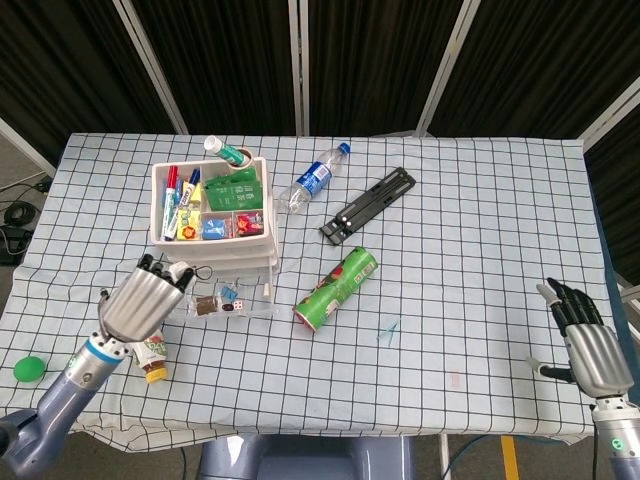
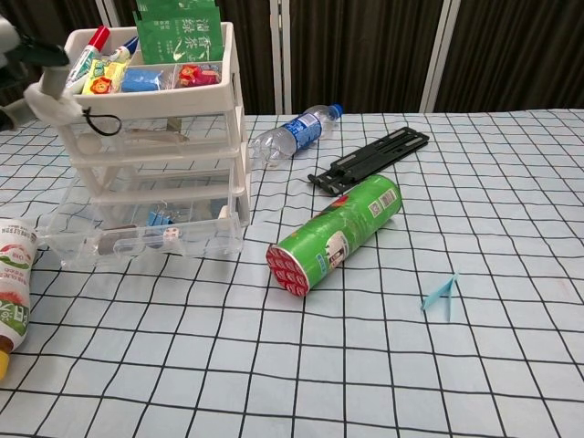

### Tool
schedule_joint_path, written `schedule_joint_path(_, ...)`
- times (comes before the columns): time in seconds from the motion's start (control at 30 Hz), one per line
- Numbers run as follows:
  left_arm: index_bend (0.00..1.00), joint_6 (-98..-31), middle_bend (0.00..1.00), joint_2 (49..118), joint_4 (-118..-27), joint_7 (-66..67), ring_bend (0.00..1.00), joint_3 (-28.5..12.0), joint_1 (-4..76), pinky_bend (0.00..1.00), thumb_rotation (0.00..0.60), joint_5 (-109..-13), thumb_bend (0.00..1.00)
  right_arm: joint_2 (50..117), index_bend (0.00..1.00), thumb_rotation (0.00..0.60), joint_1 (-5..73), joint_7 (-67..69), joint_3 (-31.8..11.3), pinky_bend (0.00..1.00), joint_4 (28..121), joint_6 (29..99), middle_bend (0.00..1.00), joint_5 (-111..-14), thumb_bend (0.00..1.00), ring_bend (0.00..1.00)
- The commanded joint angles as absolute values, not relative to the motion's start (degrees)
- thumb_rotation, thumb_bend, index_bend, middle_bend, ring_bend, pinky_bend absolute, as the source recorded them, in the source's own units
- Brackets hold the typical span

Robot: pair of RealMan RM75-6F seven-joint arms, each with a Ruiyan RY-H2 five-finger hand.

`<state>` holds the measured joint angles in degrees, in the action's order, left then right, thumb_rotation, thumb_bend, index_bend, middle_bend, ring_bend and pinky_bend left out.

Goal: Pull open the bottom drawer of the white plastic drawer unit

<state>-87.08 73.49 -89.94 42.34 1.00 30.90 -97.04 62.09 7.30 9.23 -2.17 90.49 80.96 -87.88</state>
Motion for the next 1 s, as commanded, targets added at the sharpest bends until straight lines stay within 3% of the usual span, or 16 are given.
schedule_joint_path(0.03,0.54,-93.4,0.97,75.1,-86.3,32.4,0.89,1.1,24.4,0.77,0.6,-93.7,0.45,62.2,0.03,0.6,7.3,8.8,-2.0,0.0,90.6,81.0,0.0,-88.1,0.02,0.0)
schedule_joint_path(0.23,0.54,-95.0,0.97,78.3,-77.8,21.5,0.89,0.7,19.8,0.77,0.6,-89.7,0.45,62.8,0.03,0.6,7.3,7.1,-1.5,0.0,90.9,80.9,0.0,-88.8,0.02,0.0)
schedule_joint_path(0.63,0.5,-88.7,0.96,84.7,-64.8,11.2,0.89,-2.7,19.6,0.77,0.6,-85.1,0.41,63.6,0.03,0.6,7.4,5.1,-1.4,0.0,90.8,80.2,0.0,-88.3,0.02,0.0)
schedule_joint_path(0.87,0.36,-86.3,0.95,88.0,-61.5,9.1,0.89,-4.7,19.9,0.77,0.6,-83.1,0.23,63.6,0.03,0.6,7.5,5.0,-1.3,0.0,90.8,79.9,0.0,-88.2,0.02,0.0)
schedule_joint_path(1.0,0.31,-85.9,0.93,89.1,-61.0,8.0,0.88,-5.1,19.9,0.76,0.6,-83.1,0.19,63.7,0.03,0.6,7.5,4.8,-1.3,0.0,90.8,80.0,0.0,-88.2,0.02,0.0)
